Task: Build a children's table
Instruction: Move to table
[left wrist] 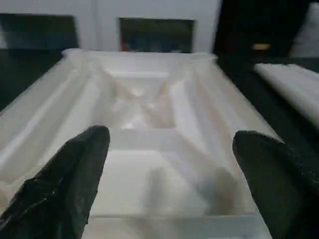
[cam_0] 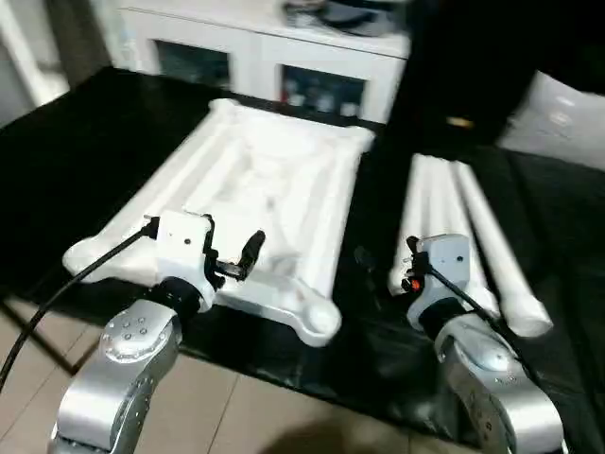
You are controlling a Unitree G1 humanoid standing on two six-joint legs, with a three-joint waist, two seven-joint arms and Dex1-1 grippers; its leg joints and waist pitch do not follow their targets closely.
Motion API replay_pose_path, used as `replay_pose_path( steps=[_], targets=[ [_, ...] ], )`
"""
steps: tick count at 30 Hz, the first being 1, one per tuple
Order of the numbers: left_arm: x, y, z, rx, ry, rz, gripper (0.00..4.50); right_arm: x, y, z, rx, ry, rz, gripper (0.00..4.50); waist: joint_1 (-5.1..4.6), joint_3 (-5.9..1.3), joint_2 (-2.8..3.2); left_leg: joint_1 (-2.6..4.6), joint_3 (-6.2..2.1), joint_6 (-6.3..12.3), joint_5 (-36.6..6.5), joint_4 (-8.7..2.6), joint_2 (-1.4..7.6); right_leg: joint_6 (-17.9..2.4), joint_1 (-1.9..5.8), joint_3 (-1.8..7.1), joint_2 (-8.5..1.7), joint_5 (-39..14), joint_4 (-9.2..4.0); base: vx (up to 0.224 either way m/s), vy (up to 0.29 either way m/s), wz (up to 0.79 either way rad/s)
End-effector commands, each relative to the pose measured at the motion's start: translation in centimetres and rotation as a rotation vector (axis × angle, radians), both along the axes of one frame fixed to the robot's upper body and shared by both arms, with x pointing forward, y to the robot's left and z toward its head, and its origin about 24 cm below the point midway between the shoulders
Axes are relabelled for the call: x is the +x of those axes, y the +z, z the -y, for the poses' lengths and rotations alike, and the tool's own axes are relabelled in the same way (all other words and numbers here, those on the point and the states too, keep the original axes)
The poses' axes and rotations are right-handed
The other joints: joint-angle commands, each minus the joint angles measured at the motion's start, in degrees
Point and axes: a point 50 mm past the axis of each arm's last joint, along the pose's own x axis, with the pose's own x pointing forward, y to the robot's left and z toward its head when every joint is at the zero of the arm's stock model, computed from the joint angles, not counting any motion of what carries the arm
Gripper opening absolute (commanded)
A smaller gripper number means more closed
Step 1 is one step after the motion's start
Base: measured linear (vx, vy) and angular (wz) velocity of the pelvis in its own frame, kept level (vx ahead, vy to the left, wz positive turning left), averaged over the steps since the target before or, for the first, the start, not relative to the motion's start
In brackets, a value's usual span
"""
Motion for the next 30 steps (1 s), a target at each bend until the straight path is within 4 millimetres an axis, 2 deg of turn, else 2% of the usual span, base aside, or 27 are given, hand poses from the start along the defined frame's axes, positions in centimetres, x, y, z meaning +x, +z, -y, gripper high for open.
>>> replay_pose_path(
  steps=[1, 2, 3, 4, 5, 6, 7, 8, 9, 10, 11, 12, 13, 14, 15, 16, 17, 18, 19, 20, 21, 23, 24, 25, 26, 29, 30],
  targets=[
    [0.23, 0.14, 0.80, -0.004, -0.036, 0.008, 4.39, -0.24, -0.18, 1.17, -0.027, -0.040, -0.008, 4.50, -2.42, -3.61, 2.22, 9.80, -7.30, 31.76, 45.60, -2.65, 9.02, 3.18, -10.03, -0.01, -4.13, 1.07, 0.53, -0.062, -0.108, -0.22],
    [0.25, 0.10, 0.82, -0.004, -0.038, 0.007, 4.39, -0.25, -0.20, 1.18, -0.029, -0.040, -0.007, 4.50, -2.96, -3.63, 0.63, 7.71, -5.66, 28.83, 41.53, -2.66, 6.68, 1.49, -9.10, 1.33, -4.95, 5.90, -1.43, -0.153, -0.098, -0.17],
    [0.26, 0.06, 0.86, -0.005, -0.041, 0.005, 4.39, -0.27, -0.25, 1.21, -0.032, -0.040, -0.008, 4.50, 1.20, -2.65, -3.45, -5.55, 2.45, 16.91, 6.93, 5.07, -7.09, -0.66, 6.49, 10.13, -5.92, 5.30, -10.43, -0.153, -0.098, -0.17],
    [0.26, 0.04, 0.89, -0.006, -0.042, 0.005, 4.39, -0.29, -0.27, 1.25, -0.035, -0.040, -0.008, 4.50, 1.94, -1.80, -2.33, -7.14, 1.46, 13.75, 2.77, 7.96, -5.37, -4.11, 7.32, 12.07, -9.79, 3.56, -11.68, 0.000, 0.000, 0.00],
    [0.28, 0.04, 0.88, -0.006, -0.042, 0.006, 4.39, -0.30, -0.27, 1.26, -0.035, -0.040, -0.007, 4.50, 2.07, -2.35, -2.70, -8.07, 1.07, 9.40, 3.23, 9.11, -4.43, -6.72, 8.16, 11.28, -9.15, 6.44, -10.67, 0.079, -0.011, -0.05],
    [0.29, 0.03, 0.85, -0.006, -0.042, 0.005, 4.39, -0.31, -0.27, 1.26, -0.035, -0.040, -0.006, 4.50, 1.92, -1.64, -2.56, -9.25, 1.09, 3.14, 7.33, 9.19, -3.75, -8.82, 7.57, 7.52, -8.06, 12.34, -10.14, 0.079, -0.011, -0.05],
    [0.30, 0.02, 0.83, -0.006, -0.044, 0.005, 4.39, -0.31, -0.28, 1.23, -0.035, -0.039, -0.006, 4.50, 1.76, -0.58, -1.34, -7.75, 1.12, 0.19, 10.36, 6.86, -2.03, -12.66, 4.91, 4.56, -8.53, 7.09, -12.52, 0.055, -0.010, -0.18],
    [0.30, 0.02, 0.82, -0.006, -0.044, 0.005, 4.39, -0.31, -0.28, 1.22, -0.035, -0.039, -0.007, 4.50, 1.46, -0.43, -0.64, -7.54, 1.15, 0.57, 12.42, 4.76, -0.81, -14.39, 4.55, 2.65, -8.16, 0.29, -13.56, 0.052, 0.035, 0.02],
    [0.30, 0.00, 0.79, -0.012, -0.040, 0.007, 4.39, -0.31, -0.29, 1.12, -0.037, -0.037, -0.007, 4.50, 1.48, 0.18, 2.80, -5.69, 0.79, 2.27, 8.48, 0.08, 1.21, -14.78, 4.46, 0.87, -6.69, -12.24, -15.06, 0.052, 0.035, 0.02],
    [0.31, 0.02, 0.78, -0.009, -0.040, 0.010, 4.39, -0.31, -0.29, 1.08, -0.038, -0.036, -0.007, 4.50, -2.30, 1.68, 4.27, -5.70, -2.87, -0.05, -15.41, -6.93, 4.10, -9.15, 4.21, -2.82, 0.24, -14.06, -9.45, 0.081, 0.083, -0.04],
    [0.34, 0.06, 0.76, -0.004, -0.041, 0.015, 4.39, -0.32, -0.29, 1.03, -0.039, -0.035, -0.007, 4.50, -1.87, -0.82, 5.58, -0.09, -5.77, 3.25, -22.48, -7.30, 6.61, -6.38, 0.74, -1.71, 0.57, -5.67, -4.26, 0.110, 0.051, -0.06],
    [0.37, 0.11, 0.78, -0.007, -0.041, 0.020, 4.39, -0.32, -0.28, 1.04, -0.040, -0.035, -0.007, 4.50, -3.06, -1.76, 5.35, 0.41, -7.23, 10.92, -9.57, -6.24, 6.20, -2.57, -1.05, -1.43, -0.02, 2.81, -2.71, 0.110, 0.051, -0.06],
    [0.40, 0.10, 0.86, -0.007, -0.054, 0.014, 4.39, -0.31, -0.27, 1.06, -0.041, -0.034, -0.006, 4.50, -2.70, -1.68, 5.25, 0.22, -6.59, 14.53, -0.95, -5.29, 5.67, -1.13, -1.94, -1.29, -0.33, 5.30, -2.60, 0.098, 0.006, 0.06],
    [0.46, 0.10, 0.92, -0.003, -0.061, 0.011, 4.39, -0.31, -0.34, 1.10, -0.041, -0.037, -0.017, 4.50, -2.66, -1.61, 4.47, -0.46, -5.83, 17.80, 8.14, -4.26, 5.53, -0.14, -2.65, -0.72, -1.09, 8.43, -3.04, 0.061, 0.007, 0.02],
    [0.56, 0.13, 0.91, -0.002, -0.059, 0.010, 4.39, -0.29, -0.44, 1.16, -0.029, -0.046, -0.030, 4.50, -1.41, -2.82, 1.51, -2.41, 2.14, 14.21, 25.03, 0.94, 2.49, 2.30, -3.29, 4.40, -5.60, 22.22, -9.04, 0.061, 0.007, 0.02],
    [0.65, 0.24, 0.91, -0.005, -0.060, 0.015, 4.39, -0.25, -0.50, 1.20, -0.023, -0.051, -0.038, 4.50, -0.06, -2.35, 1.69, -4.60, 3.93, 9.78, 22.52, 1.53, 0.78, 0.64, -2.29, 7.02, -6.54, 24.36, -8.76, 0.037, -0.010, -0.21],
    [0.67, 0.28, 0.91, -0.006, -0.061, 0.017, 4.39, -0.24, -0.51, 1.21, -0.023, -0.052, -0.038, 4.50, 0.23, -3.05, -0.60, -8.44, 4.09, 6.95, 18.14, 2.58, -0.99, 0.96, 1.42, 10.21, -6.60, 30.46, -8.93, 0.062, 0.011, -0.50],
    [0.70, 0.37, 0.95, -0.005, -0.068, 0.019, 4.39, -0.18, -0.51, 1.27, -0.031, -0.052, -0.037, 4.50, 3.27, -3.91, -0.69, -9.85, 2.61, 3.04, 7.39, 5.21, -0.02, -0.61, 2.90, 14.38, -9.88, 40.08, -9.38, 0.062, 0.011, -0.50],
    [0.69, 0.39, 0.95, -0.001, -0.071, 0.020, 4.39, -0.18, -0.53, 1.27, -0.036, -0.047, -0.036, 4.50, 3.84, -4.00, -0.88, -11.72, 1.02, 1.49, 2.78, 7.31, -1.26, -2.82, 4.17, 16.23, -9.82, 47.42, -8.69, 0.056, 0.054, -0.69],
    [0.67, 0.39, 0.94, 0.001, -0.071, 0.019, 4.39, -0.19, -0.55, 1.25, -0.039, -0.044, -0.035, 4.50, 3.95, -3.19, -1.24, -11.79, 0.82, 0.64, 1.33, 7.93, -1.90, -3.11, 3.17, 16.34, -9.02, 45.77, -9.67, -0.016, 0.107, -0.78],
    [0.65, 0.38, 0.89, 0.005, -0.070, 0.017, 4.39, -0.18, -0.52, 1.20, -0.040, -0.041, -0.028, 4.50, 4.05, -2.44, -0.72, -11.03, -0.07, -0.79, -1.42, 8.65, -2.39, -4.44, 1.68, 17.00, -7.90, 34.32, -11.44, -0.016, 0.107, -0.78],
    [0.64, 0.38, 0.80, 0.008, -0.068, 0.016, 4.39, -0.15, -0.42, 1.10, -0.033, -0.037, -0.018, 4.50, 3.79, -1.77, 1.20, -8.39, -0.35, -1.28, -2.11, 3.49, -1.78, -4.74, 0.90, 16.65, -3.01, 8.62, -13.20, -0.057, 0.229, -0.69],
    [0.65, 0.38, 0.77, 0.008, -0.067, 0.017, 4.39, -0.14, -0.39, 1.05, -0.029, -0.036, -0.017, 4.50, 2.94, -1.34, 3.38, -4.22, 0.14, 2.25, -6.66, -3.03, -0.41, -2.77, -2.03, 13.18, 1.50, -4.84, -12.08, -0.065, 0.272, -0.66],
    [0.65, 0.39, 0.76, 0.008, -0.067, 0.017, 4.39, -0.13, -0.38, 1.04, -0.028, -0.035, -0.016, 4.50, -0.37, -1.20, 5.05, -4.77, -2.48, 10.92, -16.05, -7.86, -0.48, -4.85, -3.05, 3.60, 3.82, -7.35, -5.12, -0.110, 0.306, -0.42],
    [0.66, 0.46, 0.72, 0.008, -0.066, 0.023, 4.39, -0.12, -0.32, 0.94, -0.024, -0.029, -0.011, 4.50, -1.72, -1.77, 4.97, -3.61, -1.97, 16.53, -17.92, -8.89, 0.15, -2.73, -4.81, -1.13, 3.00, -3.58, 0.81, -0.111, 0.276, -0.08],
    [0.79, 0.60, 0.60, 0.014, -0.041, 0.029, 4.39, -0.01, -0.18, 0.91, -0.029, -0.027, -0.004, 4.50, -1.95, -0.71, 4.70, -3.46, -2.49, 19.84, -9.36, -8.19, 1.71, -1.25, -4.59, -4.12, 0.67, 2.08, -0.15, -0.095, 0.232, -0.04],
    [0.84, 0.63, 0.63, 0.016, -0.036, 0.028, 4.39, 0.06, -0.12, 0.96, -0.032, -0.028, 0.000, 4.50, -1.58, -1.17, 2.90, -4.48, -3.40, 11.53, -13.04, -8.78, 2.80, -2.03, -1.79, -1.78, -2.39, 2.29, -4.00, -0.154, 0.258, -0.07]
  ],
)
